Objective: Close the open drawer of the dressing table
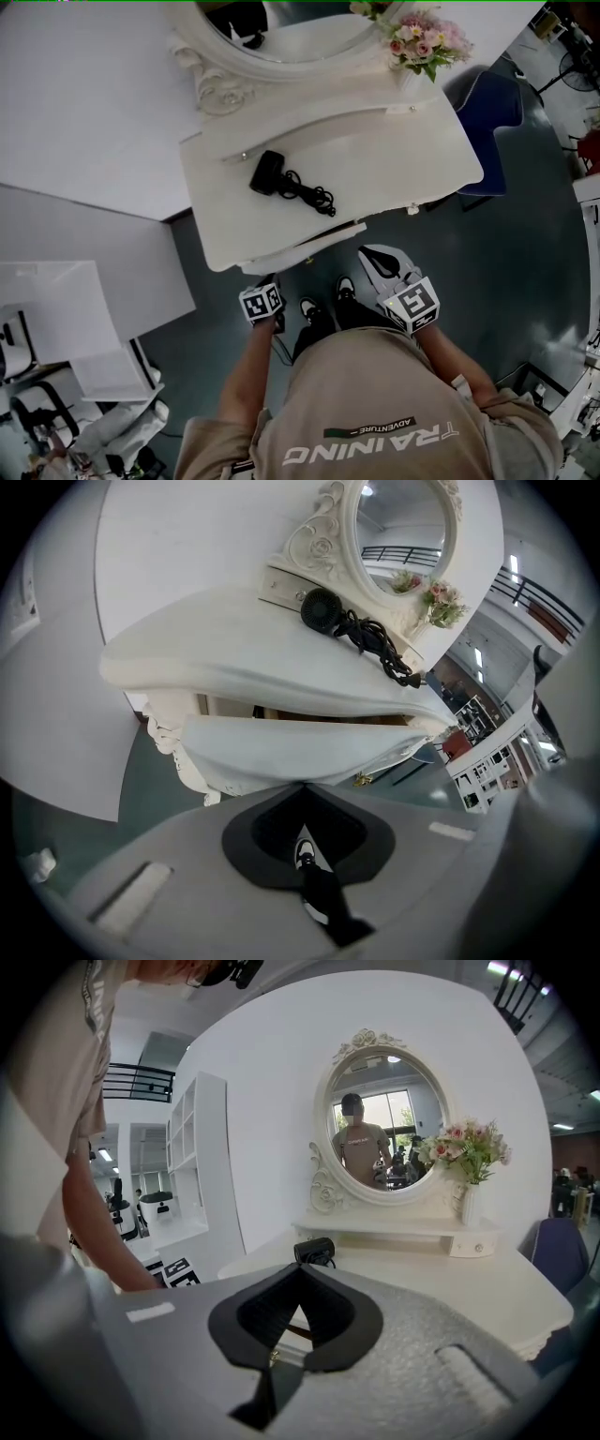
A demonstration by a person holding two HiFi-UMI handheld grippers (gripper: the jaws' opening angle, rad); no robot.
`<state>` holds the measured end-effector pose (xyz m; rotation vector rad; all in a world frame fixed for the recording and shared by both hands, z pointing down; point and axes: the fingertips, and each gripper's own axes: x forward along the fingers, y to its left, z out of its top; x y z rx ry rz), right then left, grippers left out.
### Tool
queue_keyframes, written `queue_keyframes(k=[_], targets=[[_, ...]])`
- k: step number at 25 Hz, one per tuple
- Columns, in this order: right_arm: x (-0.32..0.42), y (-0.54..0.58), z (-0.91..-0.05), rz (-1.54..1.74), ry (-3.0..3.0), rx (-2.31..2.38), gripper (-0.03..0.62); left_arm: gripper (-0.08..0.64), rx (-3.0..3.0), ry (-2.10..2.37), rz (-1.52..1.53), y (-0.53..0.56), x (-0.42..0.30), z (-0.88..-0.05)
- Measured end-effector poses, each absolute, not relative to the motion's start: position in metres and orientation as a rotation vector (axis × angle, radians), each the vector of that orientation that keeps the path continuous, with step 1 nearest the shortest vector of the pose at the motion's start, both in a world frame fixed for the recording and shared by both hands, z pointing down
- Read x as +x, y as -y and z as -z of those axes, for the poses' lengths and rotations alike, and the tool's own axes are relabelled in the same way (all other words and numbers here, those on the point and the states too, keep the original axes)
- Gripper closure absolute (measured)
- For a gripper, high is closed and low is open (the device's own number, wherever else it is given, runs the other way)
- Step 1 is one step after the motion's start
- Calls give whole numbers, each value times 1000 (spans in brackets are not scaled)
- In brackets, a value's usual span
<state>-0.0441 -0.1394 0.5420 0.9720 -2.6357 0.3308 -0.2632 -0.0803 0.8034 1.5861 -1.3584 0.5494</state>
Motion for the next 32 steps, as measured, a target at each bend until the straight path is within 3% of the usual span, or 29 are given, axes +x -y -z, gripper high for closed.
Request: queue_keyframes(k=[32], targets=[[-20,145,-548,-353,2590,969,590,541,1564,1454,-499,128,-278,-798]])
